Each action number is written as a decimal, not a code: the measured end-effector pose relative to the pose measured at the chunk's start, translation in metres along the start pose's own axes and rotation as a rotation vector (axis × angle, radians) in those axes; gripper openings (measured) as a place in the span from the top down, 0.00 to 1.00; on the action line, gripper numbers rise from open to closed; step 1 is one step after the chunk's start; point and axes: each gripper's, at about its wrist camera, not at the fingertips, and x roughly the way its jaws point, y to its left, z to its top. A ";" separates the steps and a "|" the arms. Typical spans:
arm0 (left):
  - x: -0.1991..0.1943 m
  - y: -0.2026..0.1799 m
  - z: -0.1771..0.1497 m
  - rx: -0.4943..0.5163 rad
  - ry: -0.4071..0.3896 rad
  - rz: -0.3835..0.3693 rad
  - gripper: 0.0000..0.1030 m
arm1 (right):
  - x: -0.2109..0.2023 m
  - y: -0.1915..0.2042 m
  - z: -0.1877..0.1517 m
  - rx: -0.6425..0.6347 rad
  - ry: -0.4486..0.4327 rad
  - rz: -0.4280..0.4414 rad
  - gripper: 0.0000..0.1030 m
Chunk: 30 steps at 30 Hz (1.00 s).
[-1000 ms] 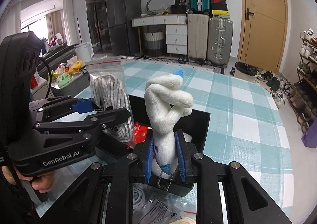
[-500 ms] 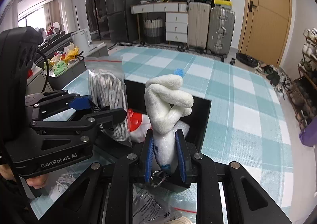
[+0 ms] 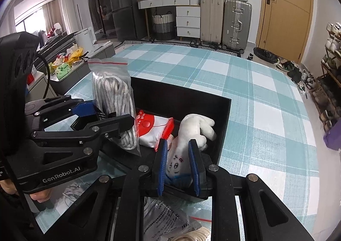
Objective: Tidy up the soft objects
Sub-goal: 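Release the glove toy with the right tool while the left tool drops the zip bag in, then withdraw both tools from the box toward the cables and rope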
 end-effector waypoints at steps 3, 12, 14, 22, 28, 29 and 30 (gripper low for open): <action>-0.006 0.002 0.000 -0.015 -0.007 -0.036 0.45 | -0.011 0.001 -0.002 -0.010 -0.043 -0.007 0.77; -0.038 0.005 -0.003 -0.031 -0.085 0.001 0.04 | -0.059 0.006 -0.016 -0.042 -0.156 -0.067 0.22; -0.044 0.009 -0.006 -0.044 -0.091 -0.001 0.00 | -0.067 0.006 -0.021 -0.031 -0.175 -0.071 0.15; -0.065 0.016 -0.027 -0.063 -0.101 0.021 0.00 | -0.084 0.000 -0.039 0.046 -0.198 -0.116 0.01; -0.072 0.017 -0.040 -0.060 -0.102 0.047 0.00 | -0.084 -0.007 -0.054 0.074 -0.177 -0.093 0.01; -0.073 0.016 -0.042 -0.059 -0.103 0.046 0.00 | -0.084 -0.006 -0.057 0.067 -0.169 -0.093 0.01; -0.073 0.016 -0.044 -0.058 -0.103 0.048 0.00 | -0.084 -0.005 -0.059 0.062 -0.167 -0.094 0.01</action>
